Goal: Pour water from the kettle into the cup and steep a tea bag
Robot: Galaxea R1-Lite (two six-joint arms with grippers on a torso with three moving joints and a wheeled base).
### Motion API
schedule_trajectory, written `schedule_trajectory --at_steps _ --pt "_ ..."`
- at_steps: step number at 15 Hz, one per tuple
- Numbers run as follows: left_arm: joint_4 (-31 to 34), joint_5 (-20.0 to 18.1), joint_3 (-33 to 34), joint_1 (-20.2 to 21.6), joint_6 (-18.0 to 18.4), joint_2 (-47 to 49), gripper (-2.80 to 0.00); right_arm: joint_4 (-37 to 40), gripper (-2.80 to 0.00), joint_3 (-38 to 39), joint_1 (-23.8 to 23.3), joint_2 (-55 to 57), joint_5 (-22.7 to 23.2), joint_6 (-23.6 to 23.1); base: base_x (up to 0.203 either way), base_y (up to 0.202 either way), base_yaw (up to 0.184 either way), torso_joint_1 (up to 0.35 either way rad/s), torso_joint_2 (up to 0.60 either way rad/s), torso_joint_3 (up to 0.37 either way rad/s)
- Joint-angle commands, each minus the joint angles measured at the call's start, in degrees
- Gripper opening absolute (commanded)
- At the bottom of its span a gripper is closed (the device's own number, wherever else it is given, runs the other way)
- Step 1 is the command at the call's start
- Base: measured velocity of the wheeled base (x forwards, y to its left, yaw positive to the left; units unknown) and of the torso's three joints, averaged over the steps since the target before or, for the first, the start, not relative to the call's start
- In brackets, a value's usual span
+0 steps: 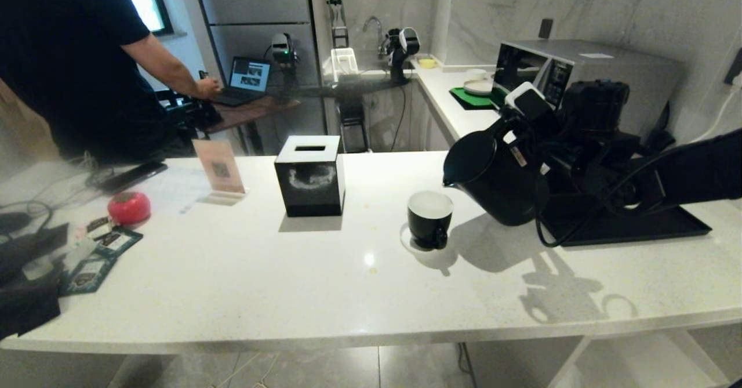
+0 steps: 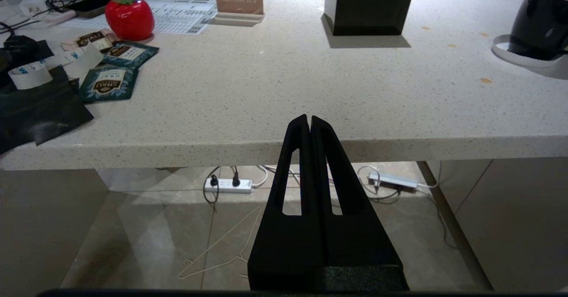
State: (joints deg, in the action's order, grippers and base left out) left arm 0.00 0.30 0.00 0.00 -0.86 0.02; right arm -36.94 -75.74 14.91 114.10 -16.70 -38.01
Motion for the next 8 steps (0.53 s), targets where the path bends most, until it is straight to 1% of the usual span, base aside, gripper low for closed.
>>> schedule_trajectory --at_steps 1,8 --pt "0.0 0.05 0.0 0.0 -0.02 -0.02 -2.8 -0.24 -2.8 -0.02 0.03 0.07 -0.09 -0.24 0.0 0.0 0.0 0.0 0.0 0.0" --pt "0.0 0.05 0.0 0.0 -0.02 -0.02 -2.8 -0.5 -2.8 0.07 0.03 0.07 -0.09 -0.25 0.0 0.0 0.0 0.0 0.0 0.0"
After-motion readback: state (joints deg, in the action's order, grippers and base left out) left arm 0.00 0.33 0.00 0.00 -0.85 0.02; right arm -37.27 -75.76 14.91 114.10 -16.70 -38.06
